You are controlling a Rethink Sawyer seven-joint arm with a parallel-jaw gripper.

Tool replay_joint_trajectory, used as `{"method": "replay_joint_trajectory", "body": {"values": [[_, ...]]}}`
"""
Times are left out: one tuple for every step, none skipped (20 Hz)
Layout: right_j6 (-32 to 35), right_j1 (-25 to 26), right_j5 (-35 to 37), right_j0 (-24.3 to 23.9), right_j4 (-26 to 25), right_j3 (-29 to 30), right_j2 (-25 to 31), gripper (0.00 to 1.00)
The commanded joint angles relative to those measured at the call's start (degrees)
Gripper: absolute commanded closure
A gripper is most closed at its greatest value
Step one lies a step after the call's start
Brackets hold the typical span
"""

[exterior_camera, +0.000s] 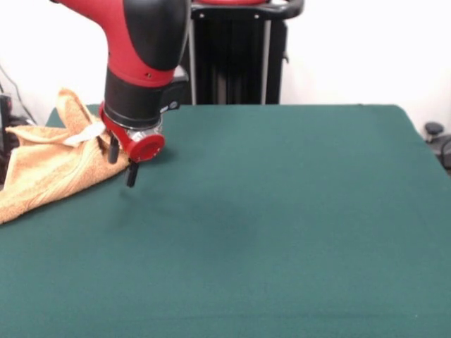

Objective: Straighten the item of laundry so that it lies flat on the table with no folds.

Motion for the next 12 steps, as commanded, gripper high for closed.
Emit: {"method": "replay_joint_trajectory", "body": {"values": [[9.77, 1.43, -0.08, 0.13, 2.77, 0.37, 3.56, 0.00], [9.53, 1.21, -0.29, -0.06, 2.64, 0.84, 3.72, 0.00], [9.16, 0.99, -0.63, -0.46, 2.51, 1.56, 4.18, 0.00], [8.77, 0.83, -1.00, -0.86, 2.32, 2.31, 4.64, 0.00], [8.25, 0.82, -1.37, -1.06, 1.77, 2.82, 4.59, 0.00], [7.68, 0.86, -0.28, -1.01, 1.27, 2.82, 4.11, 0.00], [7.58, 1.12, 0.58, -0.93, 1.00, 2.74, 3.47, 0.00], [8.11, 1.71, 0.68, -0.54, 0.82, 2.68, 2.56, 0.00], [8.20, 2.20, 0.36, -0.58, 0.56, 2.54, 2.04, 0.00], [8.53, 3.02, -0.50, -0.48, 0.32, 2.35, 1.51, 0.00], [8.55, 3.26, -0.89, -0.69, 0.12, 2.28, 1.08, 0.00], [8.50, 3.60, -1.20, -0.75, -0.14, 2.13, 0.69, 0.00]]}}
